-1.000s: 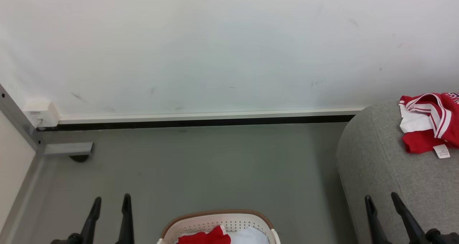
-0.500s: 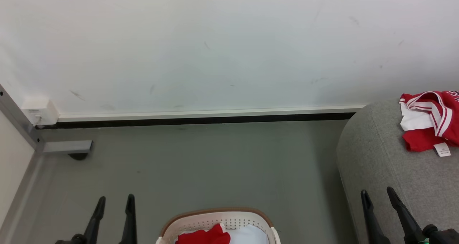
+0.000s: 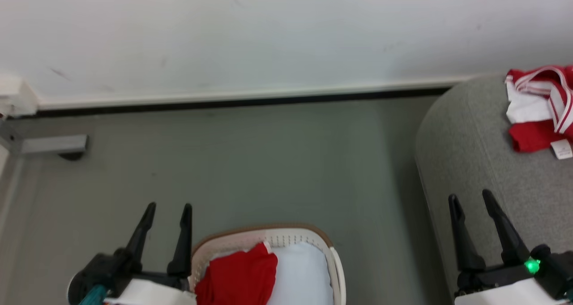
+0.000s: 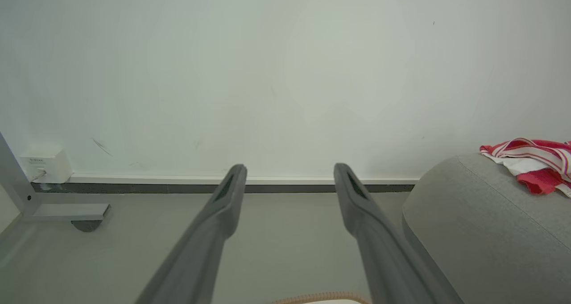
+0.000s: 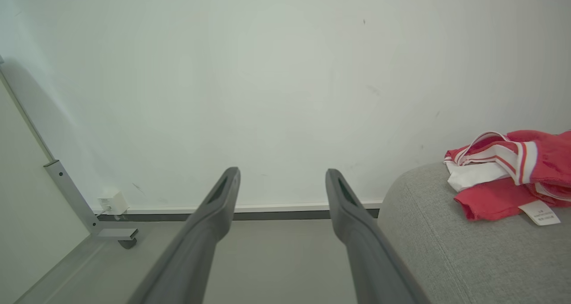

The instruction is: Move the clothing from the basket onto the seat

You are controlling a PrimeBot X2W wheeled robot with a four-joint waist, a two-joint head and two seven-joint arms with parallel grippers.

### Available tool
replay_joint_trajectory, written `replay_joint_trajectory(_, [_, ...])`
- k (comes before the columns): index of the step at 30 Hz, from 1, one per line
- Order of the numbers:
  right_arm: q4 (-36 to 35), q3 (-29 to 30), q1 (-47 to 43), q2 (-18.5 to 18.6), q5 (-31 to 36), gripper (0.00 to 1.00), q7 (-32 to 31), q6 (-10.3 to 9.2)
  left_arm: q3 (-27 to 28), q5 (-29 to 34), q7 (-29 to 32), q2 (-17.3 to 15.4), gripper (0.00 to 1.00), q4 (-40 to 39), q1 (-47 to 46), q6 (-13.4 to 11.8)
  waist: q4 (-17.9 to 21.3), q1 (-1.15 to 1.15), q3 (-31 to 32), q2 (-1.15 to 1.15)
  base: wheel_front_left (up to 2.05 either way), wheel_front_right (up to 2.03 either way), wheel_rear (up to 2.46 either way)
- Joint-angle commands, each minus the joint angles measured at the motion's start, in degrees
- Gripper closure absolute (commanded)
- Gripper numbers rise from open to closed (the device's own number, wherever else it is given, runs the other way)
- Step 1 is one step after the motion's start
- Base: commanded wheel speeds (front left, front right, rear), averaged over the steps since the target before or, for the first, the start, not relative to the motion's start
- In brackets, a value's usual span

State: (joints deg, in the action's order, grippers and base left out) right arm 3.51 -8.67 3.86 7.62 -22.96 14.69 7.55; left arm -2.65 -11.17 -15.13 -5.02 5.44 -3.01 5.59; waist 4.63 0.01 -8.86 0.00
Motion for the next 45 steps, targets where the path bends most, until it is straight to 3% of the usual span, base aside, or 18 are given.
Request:
replay_joint_trajectory(1, [-0.36,0.15,1.23,0.13,-0.32,0.00,0.22,-0.13,-0.48,0.74,-0.03,-1.00,0.00,1.23,-1.69,0.29,1.68,-0.01,-5.12,0.00,0.00,0.00,0.00])
replay_joint_trajectory(8, [-1.48,0.56,6.43,-0.62,-0.05,0.00,0.47,-0.13,-4.28,2.47,0.54,-4.60,0.00,9.98,-10.35,1.33,4.30,-0.01,-13.39,0.00,0.00,0.00,0.00])
replay_joint_trajectory(15, [-3.05,1.69,10.09,-2.08,0.02,0.00,0.50,-0.13,-10.63,2.30,4.95,-8.54,0.00,21.12,-18.60,1.88,6.85,-0.01,-20.05,0.00,0.00,0.00,0.00])
replay_joint_trajectory(28, [-4.67,2.28,14.91,-4.39,-0.99,0.00,0.52,-0.13,-30.52,0.64,10.98,-16.17,0.00,39.07,-31.36,1.82,12.08,-0.01,-30.67,0.00,0.00,0.00,0.00])
replay_joint_trajectory(45, [-6.74,1.00,17.49,-4.79,-8.18,0.00,0.53,-0.13,-46.55,-0.35,17.73,-20.65,0.00,52.19,-41.36,1.83,18.10,-0.01,-41.34,0.00,0.00,0.00,0.00])
